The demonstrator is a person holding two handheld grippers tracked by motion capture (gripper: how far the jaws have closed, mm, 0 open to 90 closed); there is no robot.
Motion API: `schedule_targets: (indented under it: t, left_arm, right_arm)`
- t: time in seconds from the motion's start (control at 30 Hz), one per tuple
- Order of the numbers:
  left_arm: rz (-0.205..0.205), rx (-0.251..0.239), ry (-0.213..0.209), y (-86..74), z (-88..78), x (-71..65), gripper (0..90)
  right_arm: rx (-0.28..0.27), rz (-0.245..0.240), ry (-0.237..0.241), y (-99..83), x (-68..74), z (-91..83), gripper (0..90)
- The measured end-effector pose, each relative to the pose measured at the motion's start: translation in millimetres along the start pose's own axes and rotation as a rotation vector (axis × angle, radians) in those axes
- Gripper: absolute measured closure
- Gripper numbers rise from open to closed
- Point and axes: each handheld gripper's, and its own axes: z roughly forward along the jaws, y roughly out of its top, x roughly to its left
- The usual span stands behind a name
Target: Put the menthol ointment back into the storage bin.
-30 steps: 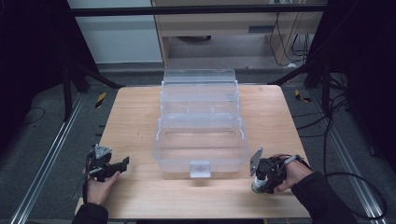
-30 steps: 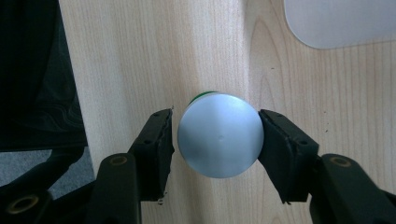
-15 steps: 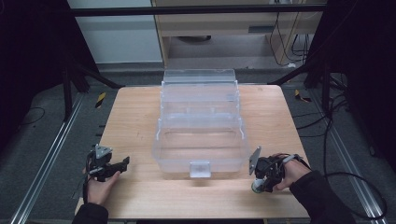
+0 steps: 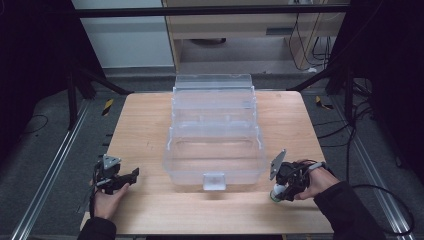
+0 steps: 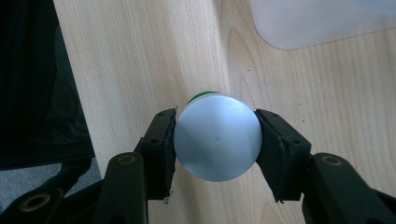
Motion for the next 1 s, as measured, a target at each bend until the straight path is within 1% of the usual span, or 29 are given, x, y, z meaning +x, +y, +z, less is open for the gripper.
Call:
schedule_targets:
  t: [0.03,0.13,0.17,0.37,0.4,0.43,0.47,0.53,0.83,0.9,1.0]
  left_arm:
    - [0.000,0.002,-0.001,0.2,0.6,-0.2,24.8]
    - [0.001,0.003,-0.003,0.3,0.8,-0.4,24.8]
    - [0.001,0.004,-0.004,0.3,1.0,-0.4,24.8]
    - [-0.001,0.002,-0.005,0.3,0.4,-0.3,24.8]
    - [-0.001,0.001,-0.005,0.4,0.4,-0.3,24.8]
    - [0.001,0.003,-0.005,0.4,0.7,-0.5,24.8]
    - [0.001,0.003,-0.005,0.4,0.7,-0.5,24.8]
    - [0.004,0.006,-0.006,0.3,1.0,-0.9,24.7]
    - [0.006,0.009,-0.011,0.7,1.3,-1.4,24.8]
    - [0.004,0.008,-0.011,0.8,1.4,-1.5,24.8]
    - [0.003,0.006,-0.009,0.9,1.4,-1.6,24.8]
  right_arm:
    - [-0.013,0.006,-0.005,0.5,-1.0,-2.4,50.3]
    - [-0.025,0.016,-0.010,1.0,-1.5,-4.5,50.4]
    - [-0.034,0.028,-0.011,1.3,-2.4,-6.0,50.4]
    - [-0.046,0.050,-0.019,2.3,-4.7,-13.0,50.4]
    - [-0.051,0.040,-0.026,2.5,-5.5,-14.7,50.4]
    - [-0.058,0.051,-0.029,3.6,-5.2,-19.4,50.4]
    - [-0.058,0.051,-0.029,3.6,-5.2,-19.4,50.4]
    - [-0.068,0.057,-0.040,5.4,-4.4,-26.1,50.4]
    - [-0.100,0.061,-0.059,11.4,-3.7,-48.9,50.4]
    - [-0.101,0.061,-0.061,11.4,-3.7,-49.9,50.4]
    - [-0.106,0.061,-0.069,11.7,-3.8,-57.2,50.4]
